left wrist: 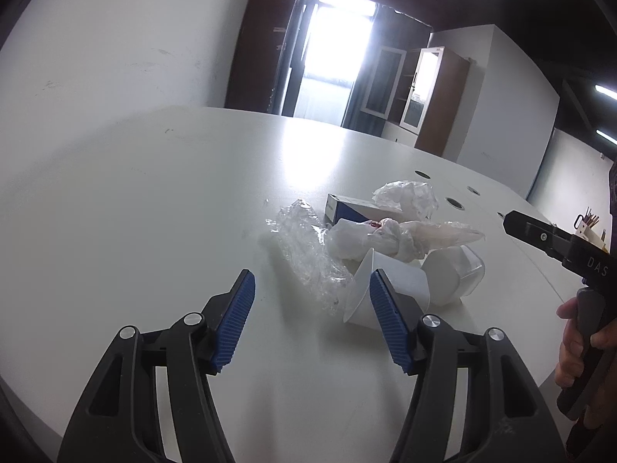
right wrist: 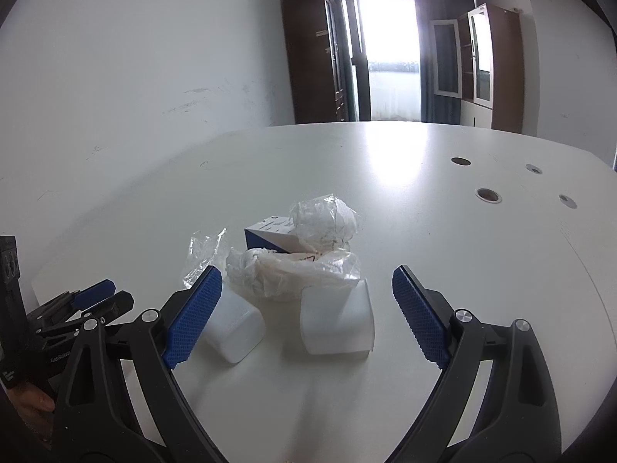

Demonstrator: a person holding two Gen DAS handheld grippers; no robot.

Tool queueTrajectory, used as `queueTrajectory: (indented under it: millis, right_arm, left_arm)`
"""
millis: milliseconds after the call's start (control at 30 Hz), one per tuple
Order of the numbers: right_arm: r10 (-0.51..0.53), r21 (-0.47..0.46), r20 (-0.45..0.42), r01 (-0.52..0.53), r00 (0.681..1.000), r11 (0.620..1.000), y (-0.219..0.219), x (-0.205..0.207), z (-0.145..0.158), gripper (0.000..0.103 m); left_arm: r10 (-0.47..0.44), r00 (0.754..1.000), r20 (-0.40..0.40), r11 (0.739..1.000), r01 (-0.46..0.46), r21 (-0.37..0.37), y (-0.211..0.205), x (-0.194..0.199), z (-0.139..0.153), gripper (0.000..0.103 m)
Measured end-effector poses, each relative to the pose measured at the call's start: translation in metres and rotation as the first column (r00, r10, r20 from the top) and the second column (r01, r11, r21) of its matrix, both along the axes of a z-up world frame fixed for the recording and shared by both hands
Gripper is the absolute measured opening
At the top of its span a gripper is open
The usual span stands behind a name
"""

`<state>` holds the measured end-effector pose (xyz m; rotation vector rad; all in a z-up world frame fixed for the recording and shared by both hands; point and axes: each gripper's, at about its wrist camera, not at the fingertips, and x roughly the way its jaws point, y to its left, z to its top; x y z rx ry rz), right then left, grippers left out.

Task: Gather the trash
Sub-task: 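Grasp the clear plastic sheet with left gripper while right gripper grasps the white plastic bag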

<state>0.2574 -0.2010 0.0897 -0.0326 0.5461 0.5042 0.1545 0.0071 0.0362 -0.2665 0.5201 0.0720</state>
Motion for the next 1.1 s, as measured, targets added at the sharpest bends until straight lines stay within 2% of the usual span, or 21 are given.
queueTrajectory:
  millis: [333,500,633,767,833,900,933,1033,1100]
  right_arm:
    - [0.025,-0.063,-0.106,-0.032,0.994,0.998,0.019,0.075,0.006,0.086]
    - [0.043,-0.116,-0.172,-0.063,0.984,0.991,0.037,0.109,-0.002,0.085]
    - [0.039,-0.154,-0.198,-0.070,0.979,0.985,0.051,0.130,-0.004,0.085]
    - [0.032,-0.183,-0.237,-0.077,0.971,0.980,0.062,0.144,-0.010,0.079]
    - [0.030,-0.187,-0.268,-0.082,0.963,0.979,0.065,0.150,-0.016,0.070]
    - [0.039,-0.176,-0.297,-0.095,0.954,0.980,0.067,0.154,-0.023,0.061]
    - [0.039,-0.177,-0.304,-0.096,0.952,0.980,0.068,0.154,-0.025,0.055]
    - [0.044,-0.193,-0.288,-0.103,0.956,0.976,0.072,0.148,-0.028,0.047]
    - [0.053,-0.198,-0.272,-0.110,0.961,0.974,0.073,0.141,-0.027,0.042]
  left_arm:
    - [-0.037,0.995,-0.093,0.999,0.036,-0.011,0.006,0.053,-0.008,0.062]
    - [-0.050,0.990,-0.134,0.998,0.044,-0.043,0.010,0.070,-0.018,0.062]
    - [-0.055,0.985,-0.164,0.998,0.049,-0.038,0.014,0.080,-0.022,0.062]
    - [-0.067,0.978,-0.200,0.998,0.063,-0.026,0.017,0.089,-0.030,0.060]
    - [-0.069,0.975,-0.212,0.997,0.073,0.008,0.014,0.089,-0.034,0.059]
    - [-0.074,0.974,-0.213,0.997,0.077,0.007,0.016,0.087,-0.036,0.056]
    - [-0.076,0.974,-0.212,0.997,0.078,-0.002,0.019,0.086,-0.036,0.049]
    - [-0.072,0.976,-0.204,0.997,0.070,-0.018,0.025,0.080,-0.034,0.022]
    - [-0.067,0.978,-0.197,0.998,0.061,-0.035,0.031,0.074,-0.033,0.020]
